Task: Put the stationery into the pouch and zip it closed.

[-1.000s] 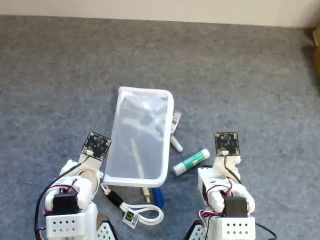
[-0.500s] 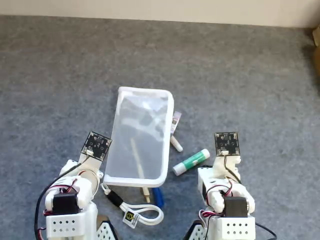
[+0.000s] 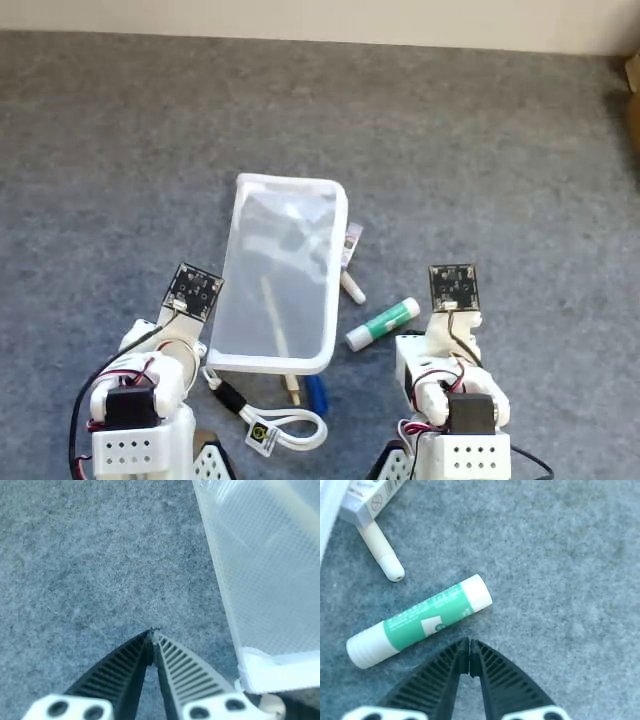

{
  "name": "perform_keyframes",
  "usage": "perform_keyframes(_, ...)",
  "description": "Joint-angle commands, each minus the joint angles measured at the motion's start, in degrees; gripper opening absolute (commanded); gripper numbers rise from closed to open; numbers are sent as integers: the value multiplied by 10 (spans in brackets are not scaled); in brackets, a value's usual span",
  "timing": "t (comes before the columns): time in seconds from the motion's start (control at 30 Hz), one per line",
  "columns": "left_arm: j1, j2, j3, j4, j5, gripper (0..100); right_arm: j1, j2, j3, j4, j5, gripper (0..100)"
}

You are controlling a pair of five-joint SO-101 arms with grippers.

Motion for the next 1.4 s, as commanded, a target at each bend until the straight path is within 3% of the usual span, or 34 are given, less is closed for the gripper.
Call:
perform_keyframes(0.0, -6, -4, 13, 0, -4, 5, 7, 2, 78, -11, -1, 5)
perform_keyframes(1.13, -6, -4, 13, 0, -4, 5, 8, 2, 74, -13, 0, 5)
perform_keyframes(1.37, -6, -4, 13, 0, -4, 5, 7, 8, -86, -8, -5, 5)
